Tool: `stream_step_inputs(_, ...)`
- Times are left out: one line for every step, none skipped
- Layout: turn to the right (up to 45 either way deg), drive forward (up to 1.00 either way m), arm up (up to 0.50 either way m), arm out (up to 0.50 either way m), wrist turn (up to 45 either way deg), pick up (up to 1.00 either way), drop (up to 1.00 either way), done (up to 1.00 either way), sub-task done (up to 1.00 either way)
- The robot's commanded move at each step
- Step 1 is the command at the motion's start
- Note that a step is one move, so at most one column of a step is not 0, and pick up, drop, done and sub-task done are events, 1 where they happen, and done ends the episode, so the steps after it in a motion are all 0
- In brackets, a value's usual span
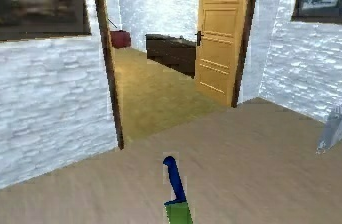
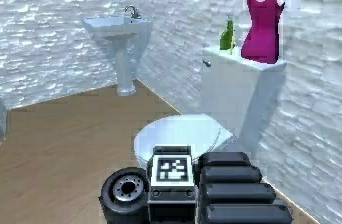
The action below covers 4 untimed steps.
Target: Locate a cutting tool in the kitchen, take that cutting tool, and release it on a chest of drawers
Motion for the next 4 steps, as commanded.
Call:
stream_step_inputs(0.0,1.00,0.00,0.00,0.0,0.00,0.00,0.00,0.00)
stream_step_inputs(-3.0,0.00,0.00,0.00,0.0,0.00,0.00,0.00,0.00)
stream_step_inputs(0.0,0.45,0.00,0.00,0.0,0.00,0.00,0.00,0.00)
stream_step_inputs(-18.0,0.00,0.00,0.00,0.0,0.00,0.00,0.00,0.00)
